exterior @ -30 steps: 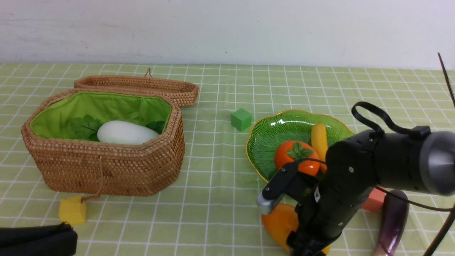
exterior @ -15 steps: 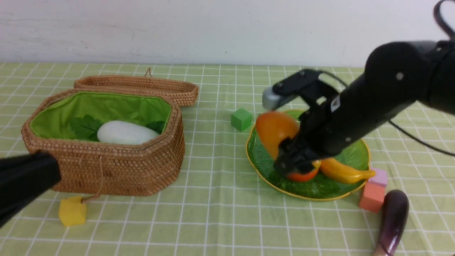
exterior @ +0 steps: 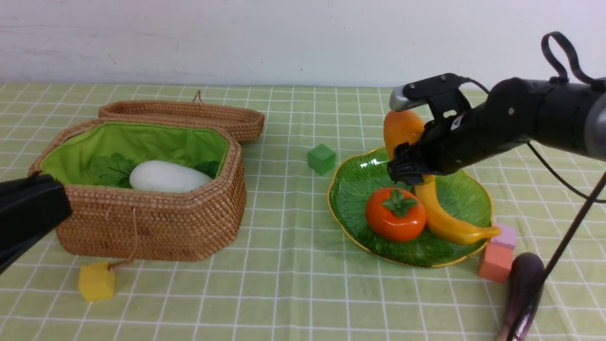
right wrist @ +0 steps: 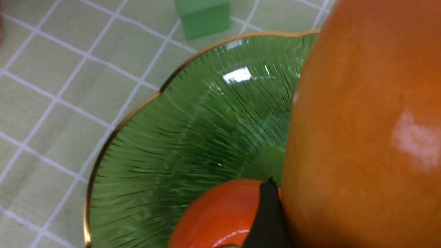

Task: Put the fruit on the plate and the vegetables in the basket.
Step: Use the right arm to grab a mango and put it into the right plate, then grab an eggplant with your right arm and place it in the basket on the left.

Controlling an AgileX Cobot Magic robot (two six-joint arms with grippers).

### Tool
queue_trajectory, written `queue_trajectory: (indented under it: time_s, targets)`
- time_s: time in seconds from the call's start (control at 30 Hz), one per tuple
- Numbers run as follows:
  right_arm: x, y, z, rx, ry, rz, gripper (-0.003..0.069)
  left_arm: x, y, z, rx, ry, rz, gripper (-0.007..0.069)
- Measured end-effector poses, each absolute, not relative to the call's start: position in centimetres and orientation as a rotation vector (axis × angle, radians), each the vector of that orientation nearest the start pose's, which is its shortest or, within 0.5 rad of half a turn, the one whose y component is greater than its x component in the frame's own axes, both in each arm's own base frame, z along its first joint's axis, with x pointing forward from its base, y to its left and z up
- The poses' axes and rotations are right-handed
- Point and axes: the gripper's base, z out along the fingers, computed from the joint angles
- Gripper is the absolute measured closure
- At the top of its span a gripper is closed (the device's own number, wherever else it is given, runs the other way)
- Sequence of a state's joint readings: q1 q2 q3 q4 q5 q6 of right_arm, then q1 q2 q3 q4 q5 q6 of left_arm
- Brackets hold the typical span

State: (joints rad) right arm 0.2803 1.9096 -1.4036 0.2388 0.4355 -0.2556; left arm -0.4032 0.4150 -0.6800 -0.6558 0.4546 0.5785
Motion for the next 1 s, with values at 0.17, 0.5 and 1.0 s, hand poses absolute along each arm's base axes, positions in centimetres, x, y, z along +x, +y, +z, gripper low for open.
queue_trajectory:
  time_s: [0.17, 0.5, 1.0]
  targets:
    - [41.0, 12.7, 22.3, -0.446, 2.392, 0.216, 0.0039, 5.6, -5.2, 37.6, 0.526, 1.547, -0.554, 0.0630]
    - [38.7, 12.3, 25.8, -0.477, 2.434, 0.237, 0.0062, 5.6, -5.2, 37.6, 0.531, 1.552, -0.557, 0.0627]
    - [26.9, 7.4, 29.9, -0.235, 2.875, 0.152, 0.0627, 5.1, -5.7, 36.4, 0.643, 1.653, -0.584, 0.0627]
